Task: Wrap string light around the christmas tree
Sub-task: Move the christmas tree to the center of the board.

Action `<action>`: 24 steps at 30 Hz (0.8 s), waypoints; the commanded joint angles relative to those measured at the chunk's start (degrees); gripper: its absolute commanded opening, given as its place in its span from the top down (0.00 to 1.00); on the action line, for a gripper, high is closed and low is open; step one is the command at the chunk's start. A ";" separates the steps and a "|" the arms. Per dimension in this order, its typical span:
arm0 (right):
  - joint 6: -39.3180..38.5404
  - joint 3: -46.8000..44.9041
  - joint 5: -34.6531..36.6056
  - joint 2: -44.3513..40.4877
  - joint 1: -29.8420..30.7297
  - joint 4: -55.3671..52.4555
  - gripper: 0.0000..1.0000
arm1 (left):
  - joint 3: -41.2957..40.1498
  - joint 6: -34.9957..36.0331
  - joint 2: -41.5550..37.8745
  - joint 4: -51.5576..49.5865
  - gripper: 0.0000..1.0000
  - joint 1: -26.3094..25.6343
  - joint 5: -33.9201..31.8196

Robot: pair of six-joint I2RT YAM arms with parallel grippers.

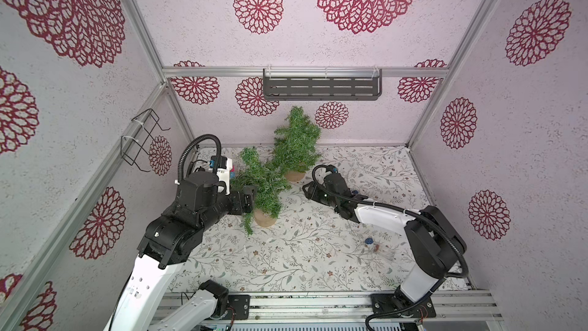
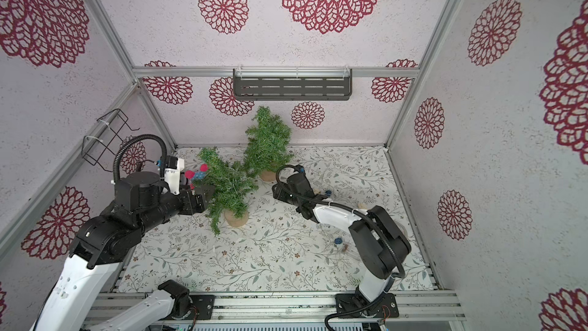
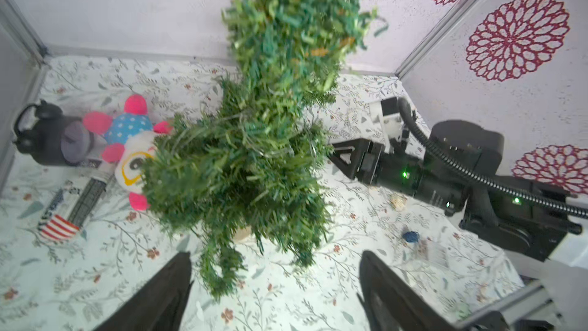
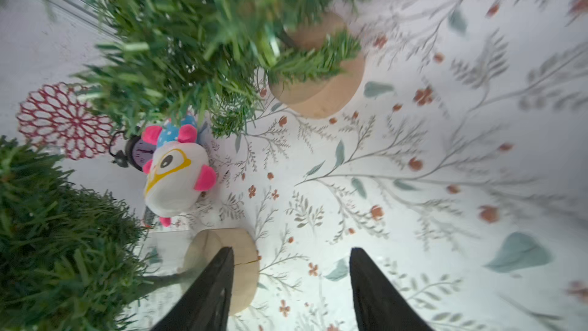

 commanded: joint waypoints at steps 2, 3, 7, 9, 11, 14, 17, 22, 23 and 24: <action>-20.10 7.84 7.22 -4.09 -1.24 -9.95 0.39 | 3.82 -6.60 1.43 -3.89 0.20 -8.23 -0.16; -23.46 9.92 8.29 -4.33 -1.29 -10.20 0.38 | 3.70 -6.75 2.05 -2.14 0.20 -11.26 -0.30; -34.47 15.54 7.98 -3.87 -1.33 -4.75 0.28 | 3.80 -4.89 6.07 5.07 0.16 -17.57 -0.60; -37.70 18.83 6.77 -2.13 -1.33 -1.65 0.24 | 4.30 -2.93 8.71 8.29 0.15 -18.42 -1.82; -40.59 23.53 5.85 1.36 -1.40 0.00 0.21 | 4.75 -0.91 11.27 11.22 0.15 -18.44 -3.77; -44.14 31.49 5.13 8.19 -1.34 3.05 0.19 | 5.62 1.28 14.67 12.95 0.16 -18.10 -6.71; -44.64 39.91 4.25 13.84 -1.34 3.97 0.18 | 6.91 2.22 17.43 11.32 0.16 -16.96 -7.54; -44.89 49.61 7.16 23.29 -1.22 6.90 0.20 | 5.59 1.97 16.81 11.80 0.16 -15.26 -7.14; -44.83 50.41 7.89 24.69 -1.24 8.62 0.21 | 5.26 1.83 16.42 12.31 0.16 -14.82 -6.83; -44.76 51.72 9.06 26.35 -1.15 10.02 0.21 | 4.94 1.71 16.03 12.76 0.16 -14.34 -6.47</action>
